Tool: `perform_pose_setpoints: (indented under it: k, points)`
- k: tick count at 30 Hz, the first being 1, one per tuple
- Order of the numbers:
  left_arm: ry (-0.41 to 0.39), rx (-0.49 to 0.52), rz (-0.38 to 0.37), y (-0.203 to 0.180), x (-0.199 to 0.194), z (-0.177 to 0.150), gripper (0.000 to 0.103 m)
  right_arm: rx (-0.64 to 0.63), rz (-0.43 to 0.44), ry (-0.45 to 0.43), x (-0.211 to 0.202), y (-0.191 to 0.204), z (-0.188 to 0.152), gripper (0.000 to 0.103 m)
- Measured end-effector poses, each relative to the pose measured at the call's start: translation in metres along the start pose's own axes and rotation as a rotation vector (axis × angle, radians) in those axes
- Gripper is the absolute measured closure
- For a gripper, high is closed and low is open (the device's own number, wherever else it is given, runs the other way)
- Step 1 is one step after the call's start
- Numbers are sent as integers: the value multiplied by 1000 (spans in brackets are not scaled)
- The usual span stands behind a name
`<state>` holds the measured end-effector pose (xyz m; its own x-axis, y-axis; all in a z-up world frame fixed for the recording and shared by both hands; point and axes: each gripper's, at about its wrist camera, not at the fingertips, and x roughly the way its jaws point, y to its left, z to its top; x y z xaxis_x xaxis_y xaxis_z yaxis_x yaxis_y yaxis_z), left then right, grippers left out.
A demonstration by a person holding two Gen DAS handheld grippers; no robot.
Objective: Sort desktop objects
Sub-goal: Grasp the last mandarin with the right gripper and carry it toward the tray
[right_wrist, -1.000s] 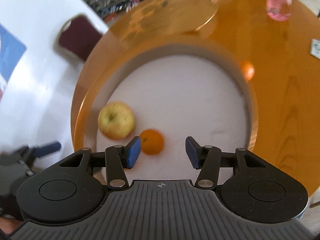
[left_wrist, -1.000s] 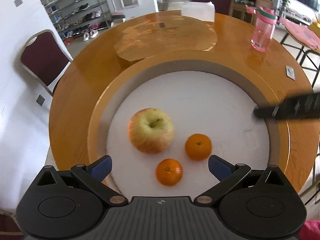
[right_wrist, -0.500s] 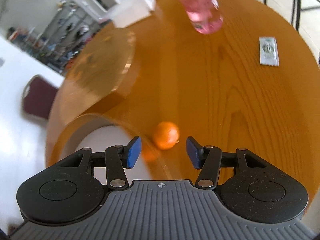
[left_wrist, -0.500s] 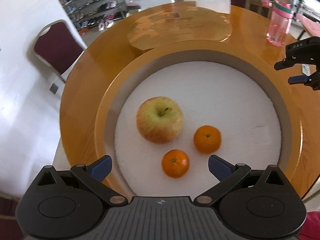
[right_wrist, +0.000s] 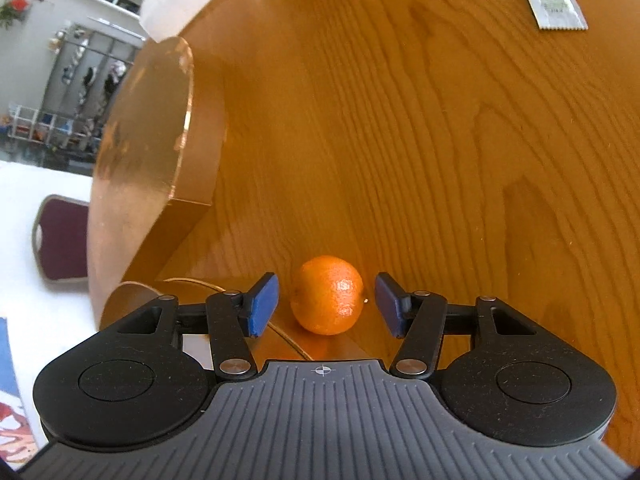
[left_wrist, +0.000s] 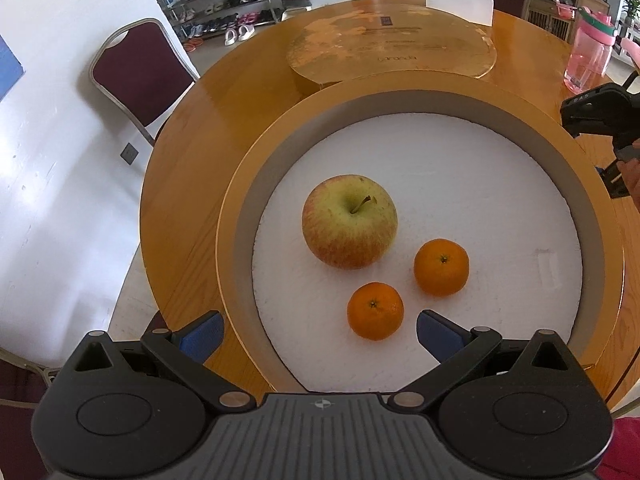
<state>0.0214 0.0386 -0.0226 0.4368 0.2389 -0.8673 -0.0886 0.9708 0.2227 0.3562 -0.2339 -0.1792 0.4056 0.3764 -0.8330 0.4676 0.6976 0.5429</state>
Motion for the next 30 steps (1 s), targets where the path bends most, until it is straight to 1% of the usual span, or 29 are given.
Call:
perform_pose_setpoints:
  k: [1,3,7,11,13,17,22,23,26,30]
  points:
    - [1,0,0,0,0,0,1,16,6,0,1,-1,-1,50]
    - [3,0,-2,1,2,-1,1,41,18,-2,3,-3,-2,61]
    - [0,2,-9,3,2,-2,1,8,1,-33,-1,-3,-3,61]
    - [-6,12,-21,4,3,-4,0,-26,-34,-88,-19,-3,-8,61]
    - [-11,18,-29,4,2,-4,1,-70,-38,-131,-39,-1,-11,61]
    - [-25,32,-48,4,1,-6,1,-195,14,-191,-82,19,-32,61]
    - [-40,34,-71,8,-2,-9,1,-374,67,-161,-104,48,-82,61]
    - [-41,32,-75,10,-2,-10,1,-409,63,-144,-105,50,-94,61]
    - [-47,19,-86,15,-2,-12,1,-534,22,-64,-85,63,-129,61]
    - [-41,-14,-83,24,0,-15,0,-619,-18,38,-66,68,-163,61]
